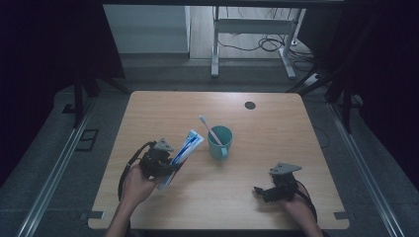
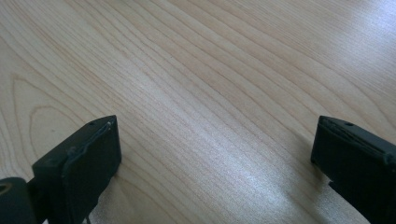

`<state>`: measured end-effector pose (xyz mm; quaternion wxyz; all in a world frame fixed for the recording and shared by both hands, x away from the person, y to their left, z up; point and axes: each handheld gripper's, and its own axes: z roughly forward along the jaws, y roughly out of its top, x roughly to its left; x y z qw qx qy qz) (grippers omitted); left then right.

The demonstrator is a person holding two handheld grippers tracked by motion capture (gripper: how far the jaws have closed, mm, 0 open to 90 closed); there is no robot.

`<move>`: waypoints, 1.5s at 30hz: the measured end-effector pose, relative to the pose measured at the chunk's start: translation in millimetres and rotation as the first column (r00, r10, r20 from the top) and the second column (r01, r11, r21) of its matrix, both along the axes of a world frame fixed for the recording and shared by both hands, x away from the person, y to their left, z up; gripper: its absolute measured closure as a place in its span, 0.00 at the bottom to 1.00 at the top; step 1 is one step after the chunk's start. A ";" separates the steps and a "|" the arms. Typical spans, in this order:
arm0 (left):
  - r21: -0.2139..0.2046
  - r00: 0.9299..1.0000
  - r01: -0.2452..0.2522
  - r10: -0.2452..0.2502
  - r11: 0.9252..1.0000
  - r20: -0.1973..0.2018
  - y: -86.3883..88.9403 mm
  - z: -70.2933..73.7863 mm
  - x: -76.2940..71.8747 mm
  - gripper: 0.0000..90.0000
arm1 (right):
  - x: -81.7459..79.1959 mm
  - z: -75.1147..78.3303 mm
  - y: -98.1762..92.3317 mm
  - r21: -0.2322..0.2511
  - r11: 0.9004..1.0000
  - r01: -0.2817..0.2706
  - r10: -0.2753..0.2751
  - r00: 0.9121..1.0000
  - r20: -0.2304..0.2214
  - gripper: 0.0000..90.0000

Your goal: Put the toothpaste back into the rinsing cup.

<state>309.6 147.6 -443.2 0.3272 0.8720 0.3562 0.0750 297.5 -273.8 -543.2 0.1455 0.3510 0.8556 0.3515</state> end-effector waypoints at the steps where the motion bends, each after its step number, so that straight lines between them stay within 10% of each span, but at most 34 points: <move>1: -0.007 1.000 -0.003 0.003 1.000 0.003 -0.9 1.2 -0.3 0.82 | 0.0 0.0 0.1 0.001 1.000 0.002 -0.002 1.000 0.000 0.01; 45: -0.190 0.977 0.004 0.037 0.982 0.211 -63.9 47.7 39.1 0.82 | 0.0 0.0 0.0 0.000 1.000 0.002 -0.002 1.000 0.000 0.01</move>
